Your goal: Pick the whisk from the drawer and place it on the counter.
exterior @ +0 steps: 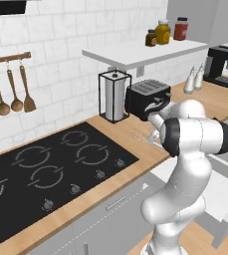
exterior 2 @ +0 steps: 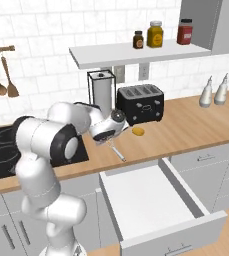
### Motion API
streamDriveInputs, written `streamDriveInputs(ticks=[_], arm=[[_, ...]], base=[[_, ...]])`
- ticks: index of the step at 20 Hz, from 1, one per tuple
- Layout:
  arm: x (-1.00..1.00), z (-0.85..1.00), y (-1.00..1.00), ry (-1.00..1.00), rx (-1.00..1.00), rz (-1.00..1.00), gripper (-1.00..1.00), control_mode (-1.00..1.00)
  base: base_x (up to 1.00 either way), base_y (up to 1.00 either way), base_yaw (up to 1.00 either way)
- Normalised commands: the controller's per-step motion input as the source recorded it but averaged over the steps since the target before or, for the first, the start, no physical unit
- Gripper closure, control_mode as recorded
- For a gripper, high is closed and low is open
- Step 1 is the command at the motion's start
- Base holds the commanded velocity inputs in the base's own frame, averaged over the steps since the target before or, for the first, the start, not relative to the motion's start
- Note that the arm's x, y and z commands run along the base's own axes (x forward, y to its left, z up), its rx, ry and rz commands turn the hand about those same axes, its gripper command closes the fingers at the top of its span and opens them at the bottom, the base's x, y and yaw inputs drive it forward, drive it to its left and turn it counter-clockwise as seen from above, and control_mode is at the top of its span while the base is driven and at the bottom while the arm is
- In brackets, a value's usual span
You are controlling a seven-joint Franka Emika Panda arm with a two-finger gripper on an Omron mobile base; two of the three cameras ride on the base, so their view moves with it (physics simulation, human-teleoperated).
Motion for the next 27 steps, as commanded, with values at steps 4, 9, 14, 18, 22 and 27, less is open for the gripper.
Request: streamDriveInputs(ticks=[4,9,14,18,22,27], arm=[[-0.77,0.87,0.05,-0.01,-0.08,0.01,-1.0,-1.0],[-1.0,0.77,0.0,-0.04,-0.09,0.0,-1.0,-1.0],[-1.0,0.85,0.13,-0.17,-0.11,0.0,-1.0,-1.0],[-0.99,0.99,0.24,-0.22,-0.12,0.01,-1.0,-1.0],[-0.91,0.99,0.27,-0.18,-0.13,0.02,-1.0,-1.0],[-0.67,0.83,0.18,-0.12,-0.12,0.0,-1.0,-1.0]], base=[[0.0,0.0,0.0],[0.0,0.0,0.0],[0.0,0.0,0.0],[0.0,0.0,0.0],[0.0,0.0,0.0],[0.0,0.0,0.0]])
